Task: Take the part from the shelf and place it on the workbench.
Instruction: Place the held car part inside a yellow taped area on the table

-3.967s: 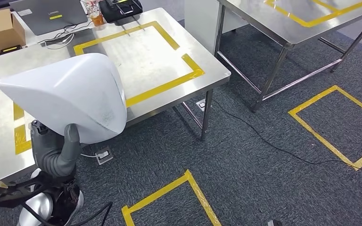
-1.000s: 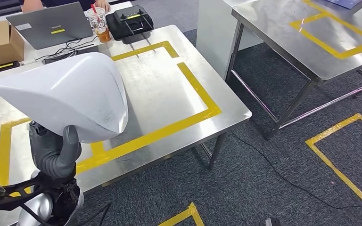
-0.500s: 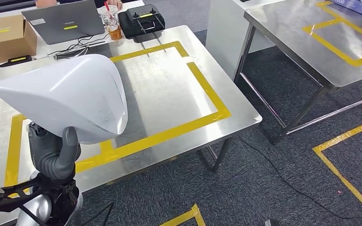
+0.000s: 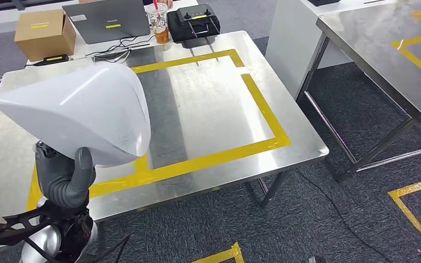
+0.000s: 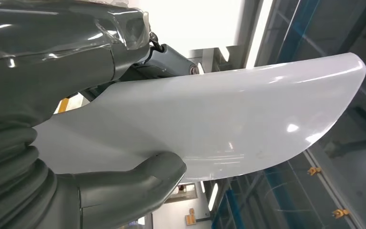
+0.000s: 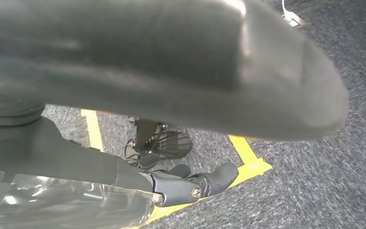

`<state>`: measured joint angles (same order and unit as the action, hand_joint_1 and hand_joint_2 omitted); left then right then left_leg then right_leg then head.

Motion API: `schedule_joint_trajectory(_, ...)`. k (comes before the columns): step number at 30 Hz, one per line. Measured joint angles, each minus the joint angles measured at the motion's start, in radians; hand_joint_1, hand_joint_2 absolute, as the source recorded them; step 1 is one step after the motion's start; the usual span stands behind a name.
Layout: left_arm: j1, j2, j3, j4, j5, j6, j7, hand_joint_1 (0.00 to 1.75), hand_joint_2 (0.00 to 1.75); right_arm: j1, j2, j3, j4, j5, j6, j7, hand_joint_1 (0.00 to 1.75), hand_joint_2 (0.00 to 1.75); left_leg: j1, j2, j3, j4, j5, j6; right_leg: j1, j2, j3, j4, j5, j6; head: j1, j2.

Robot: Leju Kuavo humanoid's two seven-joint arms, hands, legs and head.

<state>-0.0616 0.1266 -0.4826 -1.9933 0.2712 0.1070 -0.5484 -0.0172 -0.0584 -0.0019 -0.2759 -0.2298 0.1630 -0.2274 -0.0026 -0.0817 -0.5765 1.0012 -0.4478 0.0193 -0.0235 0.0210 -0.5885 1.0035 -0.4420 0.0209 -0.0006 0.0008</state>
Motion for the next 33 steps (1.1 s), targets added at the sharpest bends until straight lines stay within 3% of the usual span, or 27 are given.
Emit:
schedule_joint_trajectory(2,-0.001,0.0,0.001,0.0,0.0,0.001,0.0,1.68,1.75,-0.003,0.002,0.0,0.0,-0.001,0.0,0.0,0.0,0.0,0.003,0.022,-0.012,0.025,-0.018,-0.011,-0.003,-0.008,0.004,-0.002,0.0,-0.011,-0.002,0.0)
schedule_joint_trajectory(3,-0.002,0.0,0.002,0.0,0.0,0.001,0.0,1.68,1.75,-0.003,0.002,0.001,-0.001,-0.001,0.0,0.0,0.0,0.0,0.004,0.04,-0.031,0.066,-0.041,-0.017,-0.004,-0.013,0.006,-0.003,-0.001,-0.016,-0.004,0.0)
schedule_joint_trajectory(5,-0.004,0.0,0.002,0.0,0.0,0.003,-0.001,1.68,1.75,-0.002,0.002,0.001,-0.001,-0.001,0.0,0.0,0.0,0.0,0.01,0.068,-0.093,0.196,-0.102,-0.027,-0.002,-0.023,0.008,-0.003,-0.004,-0.021,-0.008,0.0)
schedule_joint_trajectory(7,-0.004,0.0,0.003,0.001,0.0,0.005,0.0,1.68,1.75,0.0,0.002,0.001,0.0,-0.002,0.0,0.0,0.0,0.0,0.014,0.075,-0.144,0.291,-0.128,-0.03,0.0,-0.036,0.009,-0.003,-0.005,-0.023,-0.009,0.0)
schedule_joint_trajectory(8,-0.004,0.0,0.003,0.001,0.0,0.006,0.0,1.68,1.75,0.0,0.002,0.001,0.0,-0.002,0.0,0.0,0.0,0.0,0.014,0.077,-0.144,0.286,-0.113,-0.03,0.0,-0.043,0.01,-0.003,-0.006,-0.023,-0.009,0.0)
schedule_joint_trajectory(9,-0.004,0.0,0.004,0.001,0.0,0.007,0.0,1.68,1.75,-0.001,0.002,0.001,-0.001,-0.002,0.0,0.0,0.0,0.0,0.014,0.08,-0.123,0.24,-0.084,-0.027,0.001,-0.049,0.011,-0.003,-0.006,-0.023,-0.009,0.0)
schedule_joint_trajectory(10,-0.005,0.0,0.005,0.001,0.0,0.007,0.0,1.68,1.75,-0.002,0.003,0.001,-0.001,-0.002,0.0,0.0,0.0,0.0,0.012,0.09,-0.087,0.168,-0.048,-0.022,0.001,-0.054,0.013,-0.003,-0.007,-0.022,-0.009,0.0)
schedule_joint_trajectory(12,-0.009,-0.001,0.007,0.001,0.0,0.007,-0.001,1.68,1.75,-0.003,0.004,0.001,-0.001,-0.002,0.0,0.0,0.0,0.0,0.004,0.116,-0.024,0.043,-0.007,-0.011,0.007,-0.064,0.016,-0.002,-0.01,-0.018,-0.008,0.0)
schedule_joint_trajectory(14,-0.011,-0.001,0.008,0.001,0.0,0.007,-0.001,1.68,1.75,-0.003,0.005,0.002,-0.001,-0.002,0.0,0.0,0.0,0.0,-0.004,0.122,-0.01,0.006,-0.005,-0.002,0.01,-0.077,0.017,-0.003,-0.011,-0.009,-0.008,0.0)
schedule_joint_trajectory(16,-0.012,-0.002,0.01,0.0,0.0,0.007,-0.001,1.68,1.75,-0.005,0.005,0.003,-0.001,-0.002,0.0,0.0,0.0,0.0,-0.004,0.106,-0.006,-0.002,0.002,0.009,0.008,-0.084,0.019,-0.005,-0.013,0.0,-0.008,0.0)
schedule_joint_trajectory(17,-0.013,-0.003,0.01,0.0,0.0,0.007,-0.001,1.68,1.75,-0.006,0.005,0.003,-0.001,-0.002,0.0,-0.001,0.0,0.0,-0.001,0.099,-0.001,-0.008,0.007,0.015,0.007,-0.076,0.014,0.007,-0.022,0.003,-0.007,0.0)
schedule_joint_trajectory(19,-0.016,-0.006,0.01,0.0,0.0,0.007,-0.001,1.68,1.75,-0.007,0.004,0.004,-0.001,-0.002,0.0,-0.001,0.0,0.0,0.004,0.085,0.006,-0.018,0.016,0.024,0.006,-0.048,-0.026,0.095,-0.065,-0.002,-0.004,0.0)
schedule_joint_trajectory(21,-0.019,-0.008,0.01,0.0,0.0,0.007,-0.001,1.68,1.75,-0.004,0.003,0.004,-0.001,-0.001,0.0,0.0,0.0,0.0,0.002,0.068,0.004,-0.018,0.017,0.027,0.006,-0.032,-0.093,0.235,-0.119,-0.007,-0.002,0.0)
schedule_joint_trajectory(22,-0.018,-0.008,0.01,0.001,0.0,0.007,-0.001,1.68,1.75,-0.003,0.003,0.004,-0.001,-0.001,0.0,0.0,0.0,0.0,0.002,0.058,0.004,-0.018,0.017,0.028,0.006,-0.03,-0.116,0.28,-0.131,-0.005,-0.001,0.0)
schedule_joint_trajectory(23,-0.018,-0.009,0.01,0.002,0.0,0.007,-0.001,1.68,1.75,-0.002,0.002,0.004,-0.001,-0.001,0.0,0.0,0.0,0.0,0.001,0.049,0.004,-0.017,0.017,0.027,0.006,-0.028,-0.121,0.286,-0.126,0.0,-0.001,0.0)
schedule_joint_trajectory(24,-0.019,-0.009,0.01,0.002,0.0,0.007,-0.001,1.68,1.75,-0.003,0.002,0.005,-0.001,-0.001,0.0,0.0,0.0,0.0,0.001,0.04,0.005,-0.017,0.017,0.027,0.005,-0.027,-0.107,0.251,-0.106,0.008,-0.001,0.0)
schedule_joint_trajectory(26,-0.02,-0.009,0.01,0.002,0.0,0.007,-0.001,1.68,1.75,-0.004,0.001,0.005,-0.001,-0.001,0.0,0.0,0.0,0.0,0.0,0.022,0.006,-0.013,0.015,0.023,0.004,-0.01,-0.042,0.104,-0.047,0.02,-0.001,0.0)
schedule_joint_trajectory(28,-0.021,-0.009,0.01,0.002,0.0,0.008,0.0,1.68,1.75,-0.005,0.0,0.006,-0.001,-0.001,0.0,0.0,0.0,0.0,-0.003,0.008,0.002,-0.006,0.011,0.015,0.004,0.005,0.003,0.006,-0.011,0.013,-0.002,0.0)
schedule_joint_trajectory(31,-0.021,-0.009,0.01,0.002,0.0,0.008,0.0,1.68,1.75,-0.01,0.002,0.006,-0.001,-0.005,-0.001,0.001,0.0,0.0,-0.002,0.004,-0.005,-0.001,0.006,0.002,0.007,0.0,0.011,-0.005,-0.005,-0.008,-0.002,0.0)
schedule_joint_trajectory(33,-0.022,-0.008,0.01,0.002,0.0,0.009,0.0,1.68,1.75,-0.013,0.003,0.006,-0.001,-0.011,-0.001,0.002,0.0,0.0,0.0,0.03,-0.022,0.036,-0.018,-0.011,0.004,-0.005,0.015,-0.008,-0.004,-0.019,-0.006,0.0)
